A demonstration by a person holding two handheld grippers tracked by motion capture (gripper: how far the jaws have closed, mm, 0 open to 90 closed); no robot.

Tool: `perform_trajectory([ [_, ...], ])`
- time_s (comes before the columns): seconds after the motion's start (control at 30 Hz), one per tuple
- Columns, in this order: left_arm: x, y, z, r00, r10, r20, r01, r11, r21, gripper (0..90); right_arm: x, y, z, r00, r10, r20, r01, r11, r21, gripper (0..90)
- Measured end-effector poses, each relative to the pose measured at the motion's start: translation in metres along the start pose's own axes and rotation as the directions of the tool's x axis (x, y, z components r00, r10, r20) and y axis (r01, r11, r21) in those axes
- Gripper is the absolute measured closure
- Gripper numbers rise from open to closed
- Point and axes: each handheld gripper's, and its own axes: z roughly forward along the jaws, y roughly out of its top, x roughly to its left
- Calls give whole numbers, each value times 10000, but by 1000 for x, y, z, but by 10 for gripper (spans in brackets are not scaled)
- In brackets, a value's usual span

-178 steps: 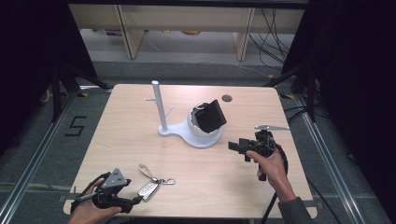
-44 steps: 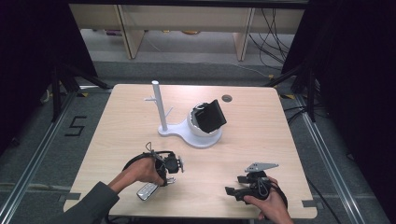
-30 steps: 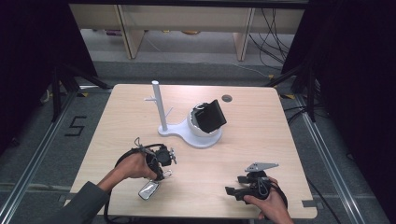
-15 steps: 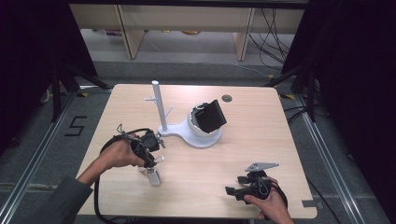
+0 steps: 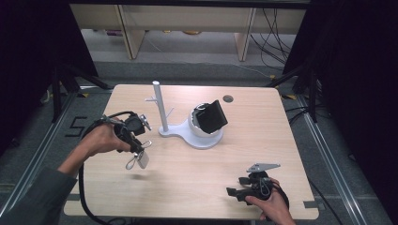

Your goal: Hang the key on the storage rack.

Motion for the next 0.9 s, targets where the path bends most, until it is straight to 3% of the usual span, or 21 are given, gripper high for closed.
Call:
perform_trajectory([
  [0.13,12,1,-17,9995,-258,-166,256,9996,-113,750,0,0,1,10000,-7,-88,8,9999,125,257],
  [0.43,27,9,-29,9981,-583,-201,580,9982,-169,750,0,0,1,10000,-47,-35,47,10000,7,257],
  [0.67,42,15,-45,9940,-959,-520,942,9950,-336,750,0,0,0,9999,28,-109,-28,10000,32,257],
  [0.9,58,22,-54,9889,-1410,-470,1388,9892,-479,750,1,0,1,9998,72,-184,-71,10000,42,257],
])
